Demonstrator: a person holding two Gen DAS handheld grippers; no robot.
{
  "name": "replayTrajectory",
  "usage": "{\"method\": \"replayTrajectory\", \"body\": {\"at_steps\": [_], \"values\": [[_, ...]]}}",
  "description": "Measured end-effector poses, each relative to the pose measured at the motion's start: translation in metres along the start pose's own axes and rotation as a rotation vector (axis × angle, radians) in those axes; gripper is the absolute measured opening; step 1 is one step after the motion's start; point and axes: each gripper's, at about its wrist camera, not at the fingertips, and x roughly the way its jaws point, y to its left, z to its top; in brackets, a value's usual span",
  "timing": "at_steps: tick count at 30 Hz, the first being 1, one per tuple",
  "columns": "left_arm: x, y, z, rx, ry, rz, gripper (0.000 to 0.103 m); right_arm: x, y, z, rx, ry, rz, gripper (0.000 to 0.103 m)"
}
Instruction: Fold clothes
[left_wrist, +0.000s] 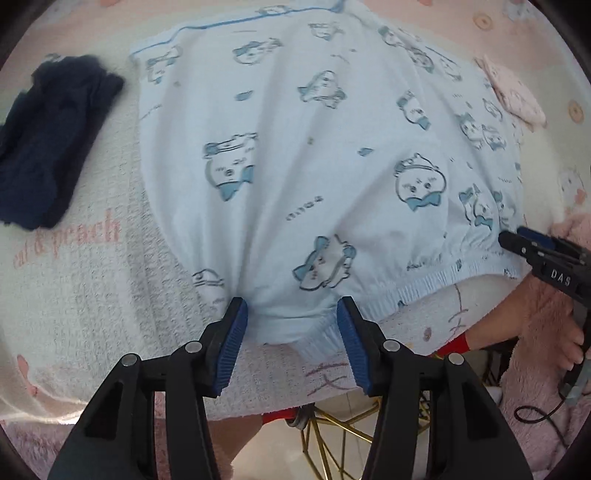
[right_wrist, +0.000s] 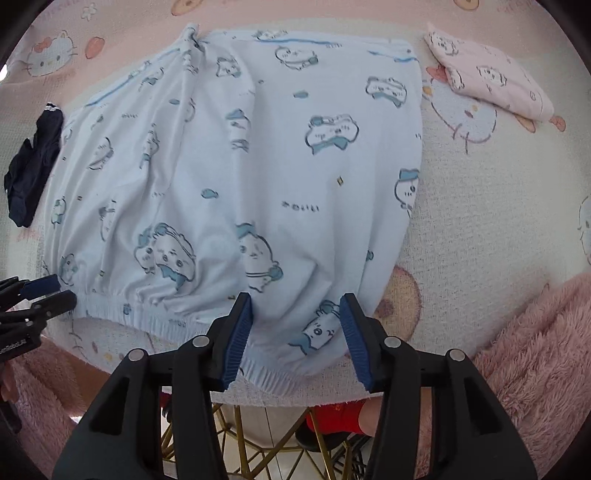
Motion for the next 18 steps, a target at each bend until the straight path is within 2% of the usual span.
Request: {"method": "replayTrajectory", "body": {"at_steps": [2, 3, 4, 6, 7, 9, 12, 13, 14, 15, 16, 18], "values": [[-0.005, 0.012, -0.004, -0.087, -0.023, -0.018, 0.052, 0.004, 0.006, 0.003, -0.024, 0.002, -0.045, 0.064], [-0.007, 0.013, -0.005, -0.105, -0.038, -0.020, 0.052, 0.004, 0.013, 0.003, -0.042, -0.009, -0.071, 0.068], [-0.012, 0.010, -0.005, -0.104, -0.059, -0.012, 0.052, 0.004, 0.021, 0.003, -0.050, -0.024, -0.083, 0.069], [-0.022, 0.000, -0.005, -0.079, -0.104, -0.011, 0.052, 0.000, 0.037, 0.001, -0.060, -0.055, -0.088, 0.062], [-0.027, -0.007, -0.004, -0.057, -0.128, -0.021, 0.052, -0.007, 0.041, 0.001, -0.052, -0.074, -0.057, 0.056], [-0.039, -0.024, -0.003, 0.000, -0.188, -0.094, 0.052, -0.023, 0.053, -0.001, -0.075, -0.109, 0.026, 0.056], [-0.039, -0.047, -0.006, 0.060, -0.230, -0.130, 0.052, -0.031, 0.085, -0.010, -0.226, -0.086, 0.130, 0.056], [-0.033, -0.049, -0.007, 0.064, -0.220, -0.130, 0.052, -0.031, 0.096, -0.016, -0.273, -0.082, 0.136, 0.056], [-0.027, -0.052, -0.008, 0.068, -0.210, -0.131, 0.052, -0.022, 0.093, -0.013, -0.312, -0.084, 0.118, 0.056], [-0.020, -0.053, -0.010, 0.071, -0.198, -0.130, 0.052, -0.005, 0.074, -0.015, -0.345, -0.085, 0.081, 0.056], [-0.007, -0.053, -0.019, 0.069, -0.172, -0.121, 0.052, 0.005, 0.067, -0.028, -0.368, -0.080, 0.040, 0.056], [0.010, -0.053, -0.037, 0.087, -0.147, -0.094, 0.052, 0.017, 0.077, -0.029, -0.390, -0.067, -0.022, 0.056]]}}
